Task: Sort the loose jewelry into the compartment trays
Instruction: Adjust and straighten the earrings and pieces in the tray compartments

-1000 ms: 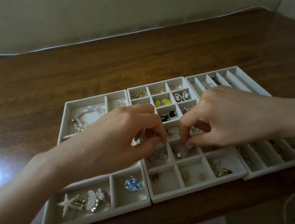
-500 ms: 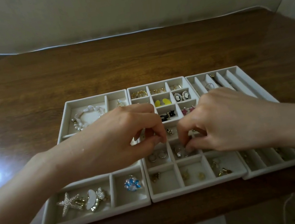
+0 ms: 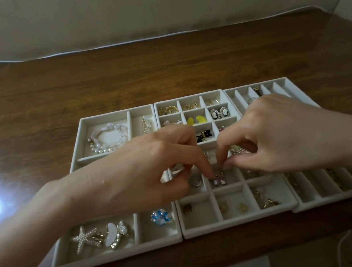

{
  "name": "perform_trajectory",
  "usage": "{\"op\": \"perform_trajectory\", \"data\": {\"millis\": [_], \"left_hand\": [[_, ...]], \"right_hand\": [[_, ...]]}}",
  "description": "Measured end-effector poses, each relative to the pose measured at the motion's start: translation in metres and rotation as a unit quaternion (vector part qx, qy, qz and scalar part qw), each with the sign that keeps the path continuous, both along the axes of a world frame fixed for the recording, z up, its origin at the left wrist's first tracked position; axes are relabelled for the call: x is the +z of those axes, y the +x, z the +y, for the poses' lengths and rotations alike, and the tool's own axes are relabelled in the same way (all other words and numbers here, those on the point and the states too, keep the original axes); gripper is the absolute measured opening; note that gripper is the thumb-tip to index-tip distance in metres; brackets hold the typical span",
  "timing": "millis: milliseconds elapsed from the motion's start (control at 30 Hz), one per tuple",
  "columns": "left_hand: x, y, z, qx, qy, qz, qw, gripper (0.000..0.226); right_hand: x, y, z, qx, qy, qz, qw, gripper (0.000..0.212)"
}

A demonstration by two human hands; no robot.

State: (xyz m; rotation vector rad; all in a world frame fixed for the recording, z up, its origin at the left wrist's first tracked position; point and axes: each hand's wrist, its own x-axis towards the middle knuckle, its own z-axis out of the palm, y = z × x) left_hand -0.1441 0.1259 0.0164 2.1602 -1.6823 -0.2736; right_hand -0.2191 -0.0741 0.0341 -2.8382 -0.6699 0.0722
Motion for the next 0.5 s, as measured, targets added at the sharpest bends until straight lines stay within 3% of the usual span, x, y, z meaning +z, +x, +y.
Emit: {"op": "perform_trajectory", "data": {"millis": [333, 500], "left_hand": [[-0.003, -0.004, -0.012, -0.028, 0.018, -0.068, 0.997, 0.044], [-0.004, -0.004, -0.014, -0.03, 0.025, -0.078, 0.996, 0.045]], "right_hand": [[-0.008, -0.001, -0.004, 0.001, 0.003, 0.041, 0.999, 0.01], [-0.016, 0.0, -0.003, 0.004, -0.007, -0.014, 1.0, 0.006]]}}
